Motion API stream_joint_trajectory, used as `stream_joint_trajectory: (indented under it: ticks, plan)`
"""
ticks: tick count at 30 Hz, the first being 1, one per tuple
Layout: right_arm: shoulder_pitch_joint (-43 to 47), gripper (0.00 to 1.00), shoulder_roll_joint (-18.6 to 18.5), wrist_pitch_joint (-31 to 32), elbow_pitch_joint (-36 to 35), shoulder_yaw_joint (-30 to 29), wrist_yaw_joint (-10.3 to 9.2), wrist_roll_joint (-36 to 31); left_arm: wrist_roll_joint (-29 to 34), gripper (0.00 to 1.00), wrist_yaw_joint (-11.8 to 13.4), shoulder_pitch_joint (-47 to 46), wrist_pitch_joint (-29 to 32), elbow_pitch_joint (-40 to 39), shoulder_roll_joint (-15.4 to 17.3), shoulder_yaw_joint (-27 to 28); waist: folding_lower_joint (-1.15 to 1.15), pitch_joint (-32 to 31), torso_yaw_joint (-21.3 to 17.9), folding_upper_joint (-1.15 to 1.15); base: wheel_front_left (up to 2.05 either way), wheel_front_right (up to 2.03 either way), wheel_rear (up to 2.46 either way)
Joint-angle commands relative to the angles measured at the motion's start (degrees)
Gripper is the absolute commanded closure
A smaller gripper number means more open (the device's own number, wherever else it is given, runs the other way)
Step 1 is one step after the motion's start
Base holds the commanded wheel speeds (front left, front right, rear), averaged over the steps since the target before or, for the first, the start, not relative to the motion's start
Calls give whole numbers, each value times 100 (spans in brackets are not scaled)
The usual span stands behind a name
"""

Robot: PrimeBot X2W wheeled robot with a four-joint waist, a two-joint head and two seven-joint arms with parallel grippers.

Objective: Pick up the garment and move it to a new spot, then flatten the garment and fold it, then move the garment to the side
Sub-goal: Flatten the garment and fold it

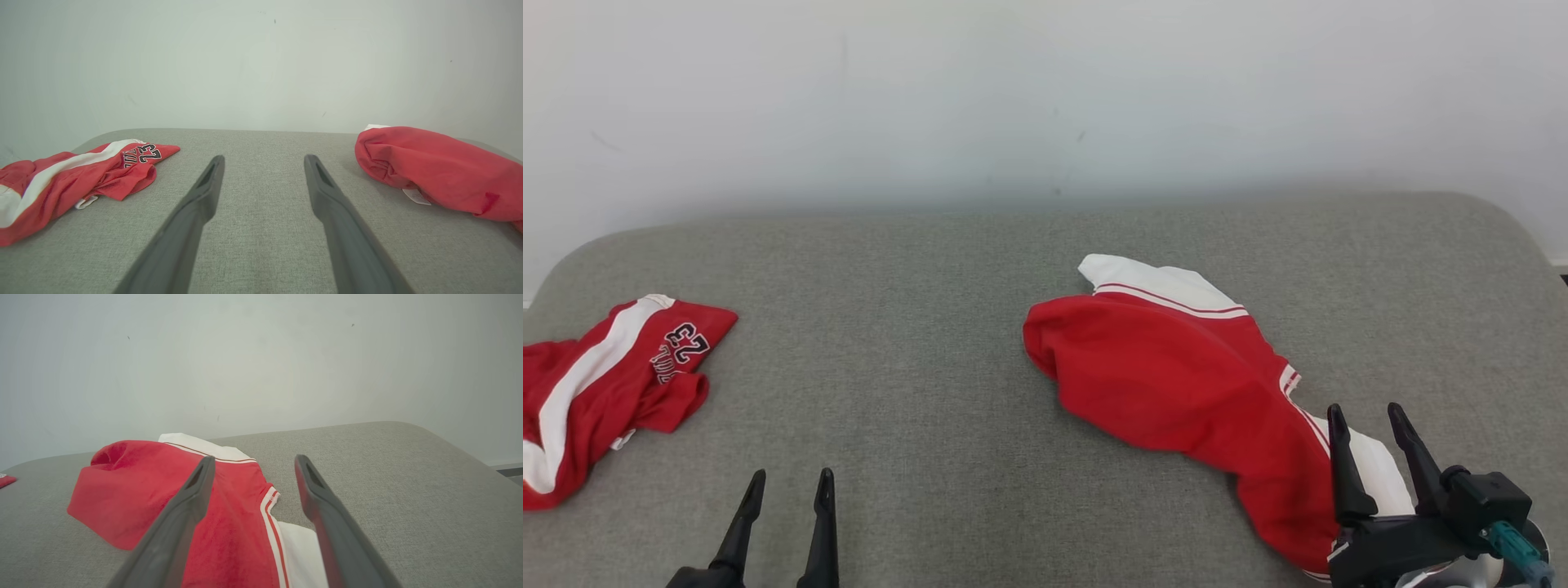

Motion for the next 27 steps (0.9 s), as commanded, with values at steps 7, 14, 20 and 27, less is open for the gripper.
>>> stream_joint_trajectory:
  ticks: [7, 14, 20, 27]
  plan:
    - [-230, 0, -114, -3, 514, 10, -13, 67, -1, 0, 8, 107, -20, -3, -6, -11, 0, -17, 146, 0, 0, 0, 0]
    - [-850, 0, -353, 9, 1078, 206, -13, 30, -30, 0, 8, 48, -20, 4, -40, -44, 0, 57, 233, 0, 0, 0, 0]
    - [-1743, 0, -648, 168, 1653, 531, -13, 15, -36, 0, 8, -99, -20, -10, -52, -134, 0, 256, 368, 0, 0, 0, 0]
    - [-2784, 0, -997, 392, 2508, 861, -13, 231, -58, 0, 8, -324, -20, -2, -74, -251, 0, 639, 625, 0, 0, 0, 0]
